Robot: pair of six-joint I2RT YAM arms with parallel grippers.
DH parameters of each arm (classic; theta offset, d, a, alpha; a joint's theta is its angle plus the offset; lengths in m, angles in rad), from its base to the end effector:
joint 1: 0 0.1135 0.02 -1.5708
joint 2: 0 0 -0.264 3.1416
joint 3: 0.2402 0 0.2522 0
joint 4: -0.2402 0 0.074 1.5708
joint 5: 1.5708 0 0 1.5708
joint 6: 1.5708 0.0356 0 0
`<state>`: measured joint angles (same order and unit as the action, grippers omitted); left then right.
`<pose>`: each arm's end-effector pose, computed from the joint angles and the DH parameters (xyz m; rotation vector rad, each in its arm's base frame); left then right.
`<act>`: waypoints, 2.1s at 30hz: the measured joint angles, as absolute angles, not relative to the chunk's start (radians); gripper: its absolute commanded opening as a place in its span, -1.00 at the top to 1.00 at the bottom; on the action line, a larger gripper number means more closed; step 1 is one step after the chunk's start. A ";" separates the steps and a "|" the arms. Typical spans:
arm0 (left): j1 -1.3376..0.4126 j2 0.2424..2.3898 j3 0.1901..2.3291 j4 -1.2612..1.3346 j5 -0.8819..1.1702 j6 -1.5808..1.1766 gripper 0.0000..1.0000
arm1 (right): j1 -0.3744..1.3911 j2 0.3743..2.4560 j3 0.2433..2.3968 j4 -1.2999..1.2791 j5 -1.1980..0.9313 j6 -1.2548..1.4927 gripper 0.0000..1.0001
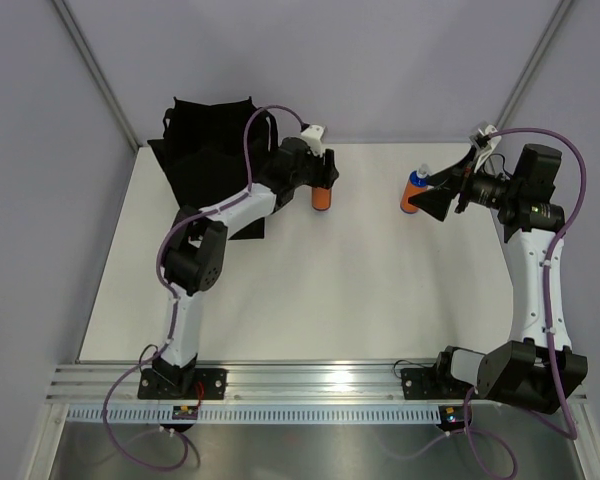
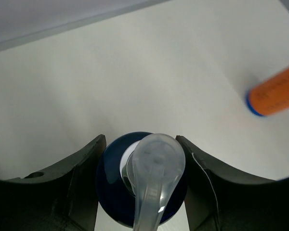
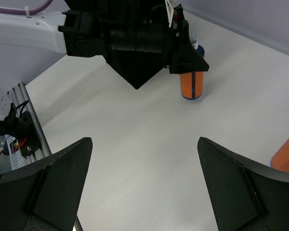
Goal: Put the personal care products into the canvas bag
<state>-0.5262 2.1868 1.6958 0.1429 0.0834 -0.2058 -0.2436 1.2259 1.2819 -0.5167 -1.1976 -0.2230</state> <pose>0.4480 -0.2636 0.2290 0.3690 1.9246 -0.5677 0.2505 -0.0281 0.3969 -0.6905 1.6800 0.8708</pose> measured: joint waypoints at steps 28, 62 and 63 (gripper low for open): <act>-0.041 1.598 1.694 -0.038 0.327 -0.356 1.00 | -0.244 1.250 1.261 -0.514 -1.169 -0.241 -0.99; -0.015 1.951 1.787 -0.286 0.545 -0.291 -0.98 | -0.244 1.318 1.249 -0.415 -0.645 -0.039 -0.99; -0.015 1.949 1.802 -0.282 0.545 -0.299 -0.98 | -0.244 1.318 1.243 -0.406 -0.606 -0.015 -0.99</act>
